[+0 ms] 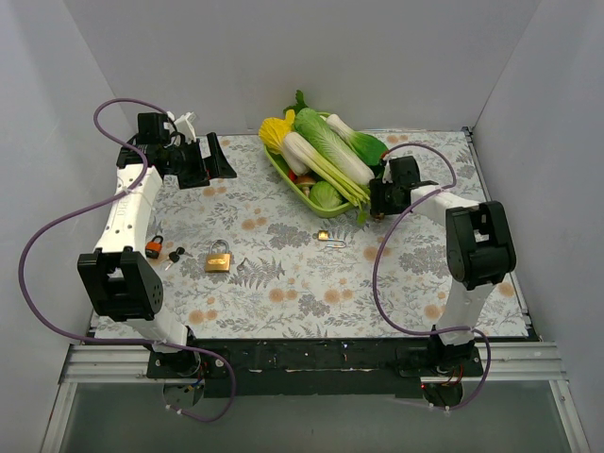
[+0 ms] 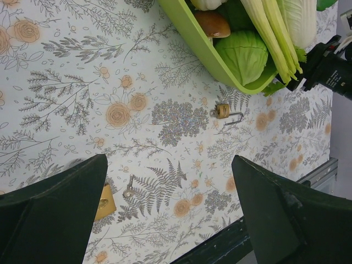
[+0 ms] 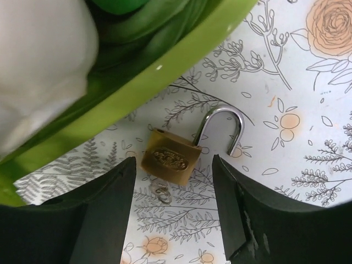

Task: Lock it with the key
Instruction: Pick up the lock from the center of the board.

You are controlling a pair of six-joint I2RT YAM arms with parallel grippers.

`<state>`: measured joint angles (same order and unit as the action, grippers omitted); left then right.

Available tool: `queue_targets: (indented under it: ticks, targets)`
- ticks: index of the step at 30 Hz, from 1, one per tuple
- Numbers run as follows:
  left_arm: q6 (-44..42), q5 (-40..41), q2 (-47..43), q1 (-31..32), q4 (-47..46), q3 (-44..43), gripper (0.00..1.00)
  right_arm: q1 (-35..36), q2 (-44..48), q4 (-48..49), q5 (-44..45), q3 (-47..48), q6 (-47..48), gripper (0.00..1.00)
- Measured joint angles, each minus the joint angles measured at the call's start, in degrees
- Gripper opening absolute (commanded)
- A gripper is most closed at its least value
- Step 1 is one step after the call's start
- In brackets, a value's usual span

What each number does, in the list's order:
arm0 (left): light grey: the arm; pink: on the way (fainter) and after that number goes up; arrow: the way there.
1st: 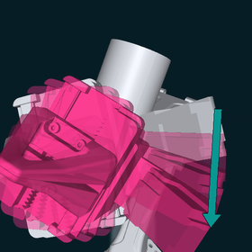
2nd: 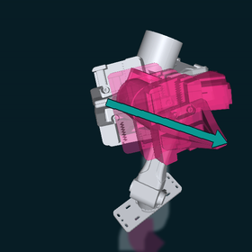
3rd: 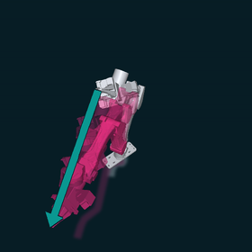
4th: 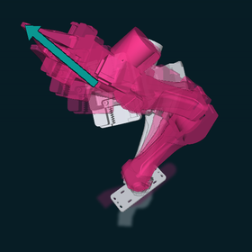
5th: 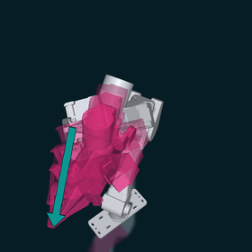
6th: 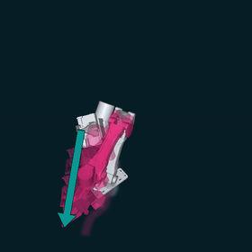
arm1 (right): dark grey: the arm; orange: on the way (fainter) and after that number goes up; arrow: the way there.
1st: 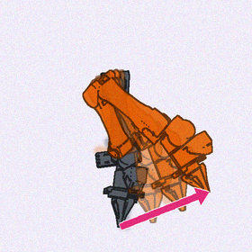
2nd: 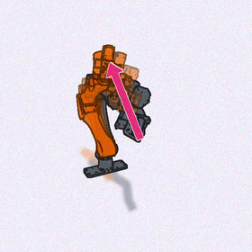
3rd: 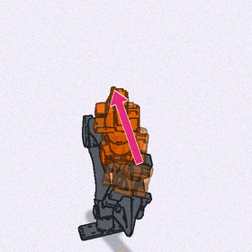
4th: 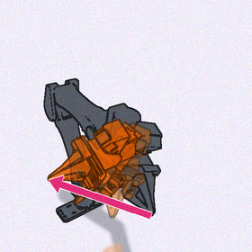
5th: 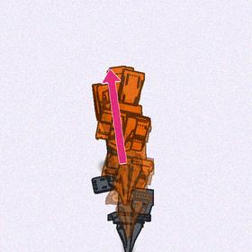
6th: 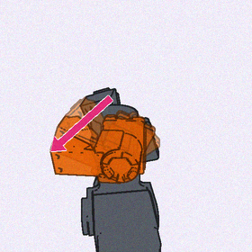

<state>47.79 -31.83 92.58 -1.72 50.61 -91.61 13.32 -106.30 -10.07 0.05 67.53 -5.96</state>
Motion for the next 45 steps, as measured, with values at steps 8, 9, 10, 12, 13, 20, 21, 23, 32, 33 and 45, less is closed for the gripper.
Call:
queue_targets:
  ticks: [8, 9, 10, 12, 13, 20, 21, 23, 32, 33, 45]
  targets:
    - [-0.1, 0.7, 1.2, 0.0, 0.0, 0.0, 0.98, 0.2, -2.1, 1.1, 3.7, 0.1, 0.5, 0.37]
    - [-0.1, 0.9, 1.5, 0.0, 0.0, 0.0, 0.98, 0.2, -2.1, 1.0, 4.1, 0.1, 0.6, 0.32]
    - [-0.2, 1.0, 1.7, 0.0, 0.0, 0.0, 0.98, 0.1, -2.1, 0.9, 4.2, 0.1, 1.1, 0.28]
    - [-0.2, 1.0, 1.9, 0.0, 0.0, 0.0, 0.98, -0.1, -2.1, 0.6, 4.3, 0.1, 2.0, 0.16]
    - [-0.2, 1.0, 1.9, 0.0, 0.0, 0.0, 0.98, -0.3, -1.9, 0.3, 4.3, 0.1, 2.5, 0.14]
    - [-0.2, 0.3, 2.7, 0.0, -0.1, -0.5, 0.98, -2.6, 0.7, -4.8, 2.7, -1.3, 8.0, 0.01]
    - [-0.2, -0.1, 2.9, 0.0, -0.1, -0.5, 0.98, -3.1, 1.4, -5.4, 2.0, -1.8, 9.1, 0.01]
    - [-0.5, -0.9, 3.0, 0.0, -0.1, -0.5, 0.98, -3.8, 2.7, -6.6, 0.2, -2.9, 11.7, 0.01]
    - [-1.3, -3.9, 2.1, 0.0, -5.8, -2.5, 0.98, -4.2, 10.5, -12.0, -6.2, -4.8, 22.6, 0.01]
    - [-1.3, -4.4, 1.2, 0.0, -8.1, -1.2, 0.98, -4.2, 12.3, -12.7, -7.5, -4.8, 23.8, 0.01]
    - [-12.2, -23.1, -9.3, 0.9, -23.3, 9.1, 0.98, -1.3, 26.7, -30.8, -37.8, 5.1, 41.0, 0.01]
